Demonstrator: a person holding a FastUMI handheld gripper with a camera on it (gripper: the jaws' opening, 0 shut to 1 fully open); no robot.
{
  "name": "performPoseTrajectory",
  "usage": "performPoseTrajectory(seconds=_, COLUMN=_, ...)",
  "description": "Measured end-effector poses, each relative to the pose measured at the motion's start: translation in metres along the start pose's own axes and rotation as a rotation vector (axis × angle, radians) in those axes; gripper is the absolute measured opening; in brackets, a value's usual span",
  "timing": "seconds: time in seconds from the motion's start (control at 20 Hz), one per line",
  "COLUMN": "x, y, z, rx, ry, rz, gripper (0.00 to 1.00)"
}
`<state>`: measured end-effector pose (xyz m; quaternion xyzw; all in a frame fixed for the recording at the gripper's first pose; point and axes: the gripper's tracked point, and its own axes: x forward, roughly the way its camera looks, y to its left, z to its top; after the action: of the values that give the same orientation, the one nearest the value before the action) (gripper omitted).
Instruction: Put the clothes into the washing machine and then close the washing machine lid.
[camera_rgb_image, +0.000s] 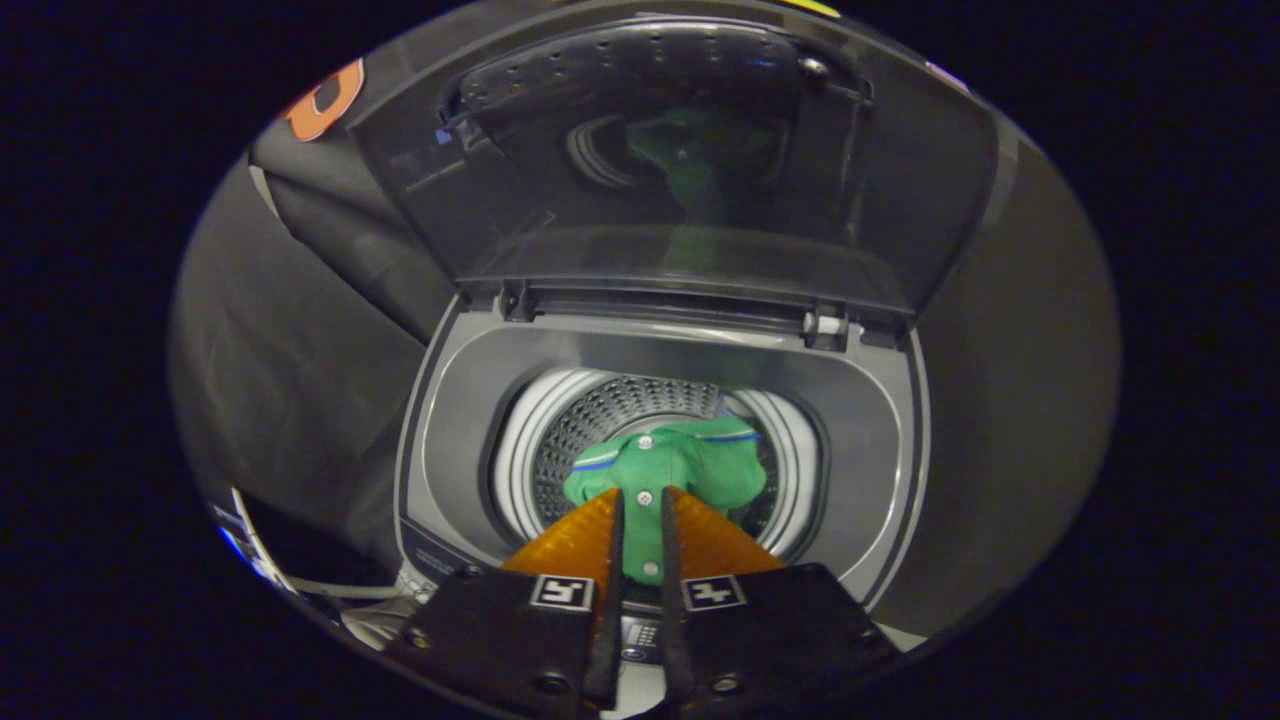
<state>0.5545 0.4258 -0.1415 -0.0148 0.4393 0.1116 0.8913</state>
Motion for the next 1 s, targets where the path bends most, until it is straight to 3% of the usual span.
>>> performPoseTrajectory(seconds=0.2, x=-0.003, y=0.0, z=-0.001, rx=0.018, ry=-0.034, rz=-0.023, gripper=0.96)
performPoseTrajectory(seconds=0.6, x=-0.023, y=-0.009, z=-0.006, rx=0.009, ry=-0.064, rz=-0.056, gripper=0.93)
performPoseTrajectory(seconds=1.0, x=-0.082, y=-0.002, z=0.039, rx=-0.128, ry=-0.316, rz=-0.073, gripper=0.93)
